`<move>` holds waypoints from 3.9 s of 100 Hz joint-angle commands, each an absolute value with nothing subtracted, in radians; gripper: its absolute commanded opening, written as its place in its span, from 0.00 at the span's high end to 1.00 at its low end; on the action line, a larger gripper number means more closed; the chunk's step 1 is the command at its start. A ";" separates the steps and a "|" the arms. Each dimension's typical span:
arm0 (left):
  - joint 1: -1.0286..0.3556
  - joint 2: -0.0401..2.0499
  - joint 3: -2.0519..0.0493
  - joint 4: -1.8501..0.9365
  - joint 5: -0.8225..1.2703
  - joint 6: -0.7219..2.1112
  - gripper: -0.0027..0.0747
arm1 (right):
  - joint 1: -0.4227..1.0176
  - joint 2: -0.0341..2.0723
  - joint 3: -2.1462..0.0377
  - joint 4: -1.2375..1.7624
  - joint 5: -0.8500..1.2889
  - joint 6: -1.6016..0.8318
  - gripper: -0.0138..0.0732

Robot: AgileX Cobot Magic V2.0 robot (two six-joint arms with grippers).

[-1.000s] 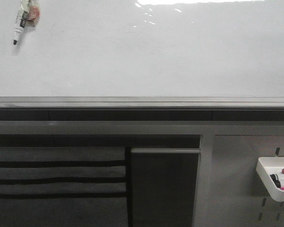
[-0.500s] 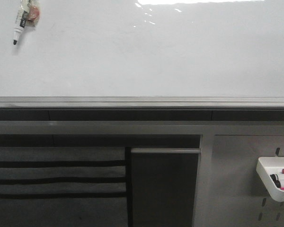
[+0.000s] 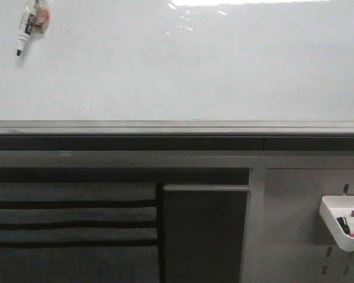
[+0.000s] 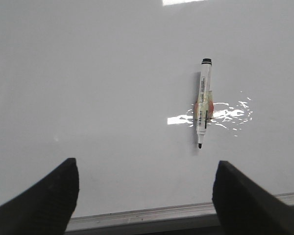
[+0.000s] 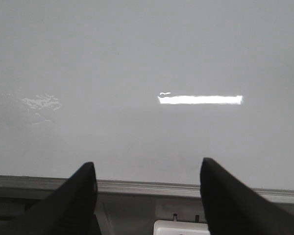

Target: Write number 3 on whiteboard

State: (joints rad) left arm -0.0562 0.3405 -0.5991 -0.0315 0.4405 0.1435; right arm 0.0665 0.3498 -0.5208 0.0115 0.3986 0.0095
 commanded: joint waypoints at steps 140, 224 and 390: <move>-0.235 1.347 -0.992 -0.103 0.116 0.251 0.47 | 0.059 0.537 -0.606 0.499 0.565 -0.335 0.36; -0.235 1.445 -1.049 -0.103 0.069 0.251 0.84 | 0.059 0.537 -0.606 0.499 0.593 -0.335 0.36; -0.791 1.175 -1.220 -0.220 1.084 0.686 0.99 | 0.529 1.221 -1.216 0.802 1.030 -1.110 0.37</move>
